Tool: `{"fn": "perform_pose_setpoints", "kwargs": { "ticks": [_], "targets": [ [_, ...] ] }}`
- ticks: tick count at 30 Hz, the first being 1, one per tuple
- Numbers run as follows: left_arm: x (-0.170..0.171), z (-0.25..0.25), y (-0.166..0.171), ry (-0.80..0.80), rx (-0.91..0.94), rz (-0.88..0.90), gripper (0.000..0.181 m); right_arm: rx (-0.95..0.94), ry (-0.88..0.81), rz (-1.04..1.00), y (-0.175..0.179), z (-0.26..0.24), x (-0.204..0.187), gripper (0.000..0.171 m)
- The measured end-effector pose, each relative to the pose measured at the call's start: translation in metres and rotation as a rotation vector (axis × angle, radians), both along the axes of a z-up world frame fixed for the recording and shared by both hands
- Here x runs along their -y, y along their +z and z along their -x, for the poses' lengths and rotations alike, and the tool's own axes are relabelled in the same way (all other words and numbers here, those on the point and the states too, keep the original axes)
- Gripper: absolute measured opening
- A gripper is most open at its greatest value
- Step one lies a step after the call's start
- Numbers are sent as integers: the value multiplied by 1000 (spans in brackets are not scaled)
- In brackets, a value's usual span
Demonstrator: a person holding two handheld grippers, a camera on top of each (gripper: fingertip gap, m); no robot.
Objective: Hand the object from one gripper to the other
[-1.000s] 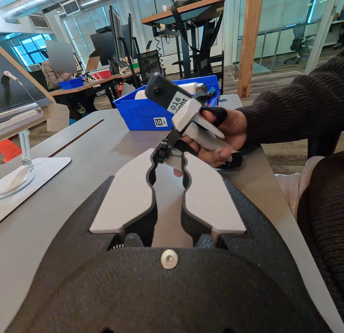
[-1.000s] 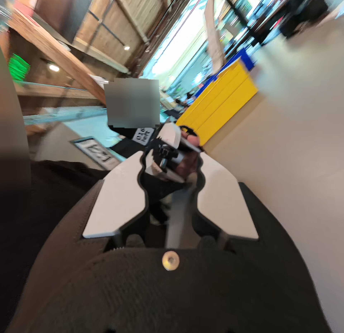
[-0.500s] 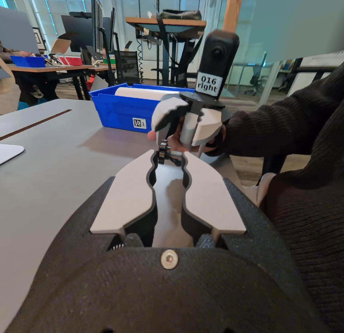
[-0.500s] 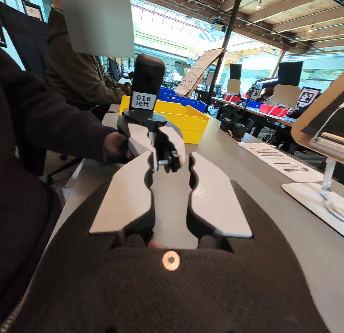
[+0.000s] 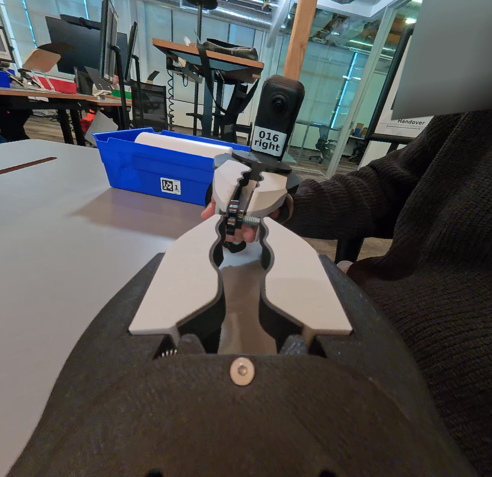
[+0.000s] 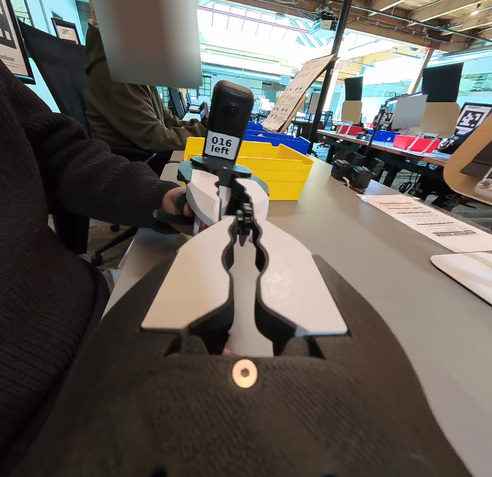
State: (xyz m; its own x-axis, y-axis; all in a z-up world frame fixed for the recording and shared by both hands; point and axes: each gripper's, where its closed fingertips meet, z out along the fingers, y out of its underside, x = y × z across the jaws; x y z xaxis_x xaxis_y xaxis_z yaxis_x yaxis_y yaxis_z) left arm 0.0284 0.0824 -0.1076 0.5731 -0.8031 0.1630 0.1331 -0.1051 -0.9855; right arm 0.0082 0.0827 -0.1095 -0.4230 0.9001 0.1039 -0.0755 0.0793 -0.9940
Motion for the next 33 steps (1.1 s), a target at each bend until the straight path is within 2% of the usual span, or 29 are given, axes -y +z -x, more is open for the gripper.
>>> {"fn": "perform_pose_setpoints", "kwargs": {
  "ticks": [6,12,17,22,29,33],
  "targets": [
    [0,0,1,-12,30,7,24,45,14,58,0,0,0,10],
    [-6,7,3,32,81,25,50,77,-12,150,1,1,-10,10],
    [-12,13,1,88,66,31,55,118,0,312,3,1,-19,10],
    [-15,17,-2,176,-61,-39,52,179,30,454,-1,3,-22,10],
    [-14,2,-21,230,-397,-186,46,332,166,753,-11,6,-18,10],
    [-15,4,-20,255,-429,-212,38,353,231,910,-10,5,-23,10]
  ]
}}
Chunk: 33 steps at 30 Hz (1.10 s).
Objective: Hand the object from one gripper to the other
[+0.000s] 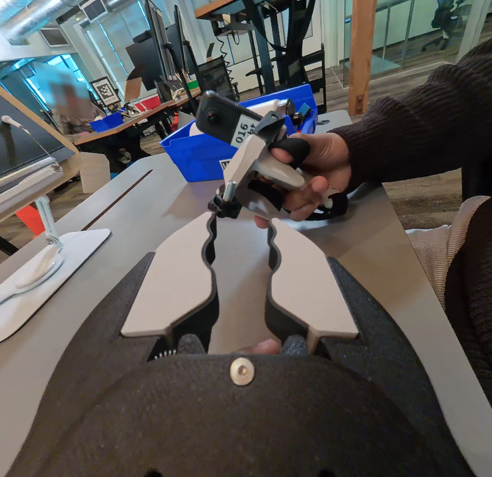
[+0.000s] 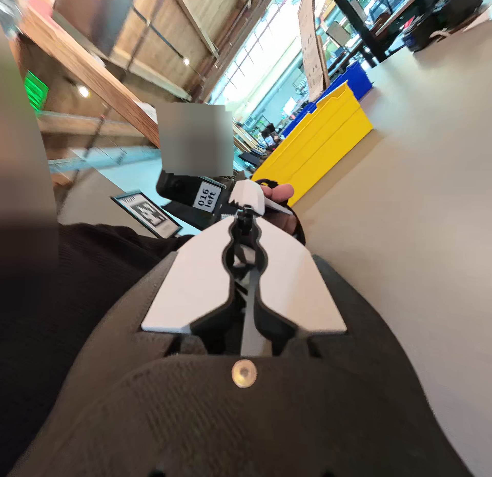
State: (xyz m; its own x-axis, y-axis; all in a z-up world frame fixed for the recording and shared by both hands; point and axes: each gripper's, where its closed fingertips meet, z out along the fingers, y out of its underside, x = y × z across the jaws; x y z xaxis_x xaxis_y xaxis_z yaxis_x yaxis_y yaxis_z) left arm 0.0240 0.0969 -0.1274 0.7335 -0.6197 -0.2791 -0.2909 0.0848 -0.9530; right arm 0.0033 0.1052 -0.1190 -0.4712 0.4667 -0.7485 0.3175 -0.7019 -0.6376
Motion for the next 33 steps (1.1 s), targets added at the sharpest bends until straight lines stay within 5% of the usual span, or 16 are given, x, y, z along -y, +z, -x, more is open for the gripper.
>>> {"fn": "perform_pose_setpoints", "kwargs": {
  "ticks": [18,24,29,33],
  "targets": [
    [1,3,5,-6,33,3,23,30,64,55,-5,1,7,18],
    [-3,10,4,-24,214,145,22,-17,-157,-191,-4,7,-12,43],
    [-5,15,4,-75,471,326,21,-116,-286,-595,0,7,-11,38],
    [-5,18,2,-110,575,405,21,-164,-258,-670,1,6,3,31]
  ]
}}
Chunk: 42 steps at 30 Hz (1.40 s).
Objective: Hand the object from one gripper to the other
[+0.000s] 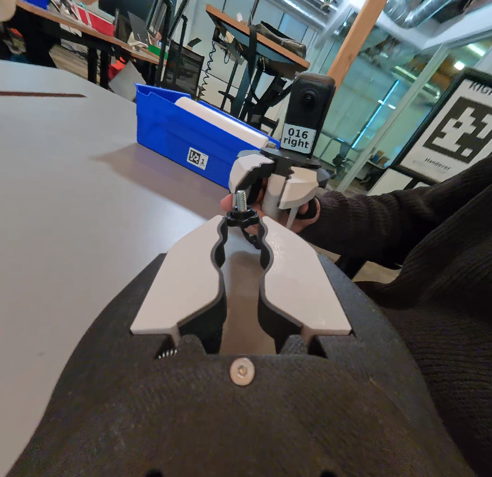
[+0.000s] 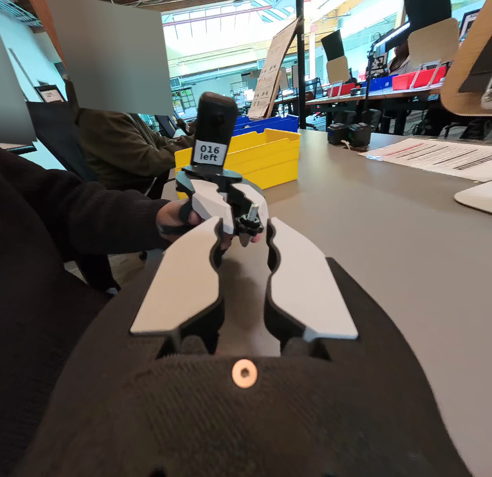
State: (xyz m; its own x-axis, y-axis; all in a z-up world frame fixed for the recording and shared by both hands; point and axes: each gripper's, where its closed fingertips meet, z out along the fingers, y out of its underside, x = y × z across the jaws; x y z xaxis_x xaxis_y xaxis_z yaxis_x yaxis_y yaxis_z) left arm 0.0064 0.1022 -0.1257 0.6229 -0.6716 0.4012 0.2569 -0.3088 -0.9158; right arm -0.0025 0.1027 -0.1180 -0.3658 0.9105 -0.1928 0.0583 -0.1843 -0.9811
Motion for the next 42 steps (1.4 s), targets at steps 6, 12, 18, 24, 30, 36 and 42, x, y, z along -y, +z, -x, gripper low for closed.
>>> {"fn": "perform_pose_setpoints", "kwargs": {
  "ticks": [6,12,18,24,30,36,42],
  "targets": [
    [5,-13,-4,-83,5,28,21,10,29,101,1,-1,-2,22],
    [8,-19,-8,-113,-23,32,21,31,71,116,-1,-2,4,16],
    [10,-22,-6,-134,-19,19,21,29,72,70,-1,-2,8,6],
    [9,-19,-2,-125,17,-3,21,33,75,116,1,-3,5,5],
    [9,-21,-5,-125,-16,-13,24,37,66,129,1,-3,3,5],
    [8,-21,-6,-121,-22,-10,27,22,53,152,5,-5,-2,5],
    [7,-21,-8,-126,2,9,34,-5,48,168,10,-7,-4,5]
  ]
}}
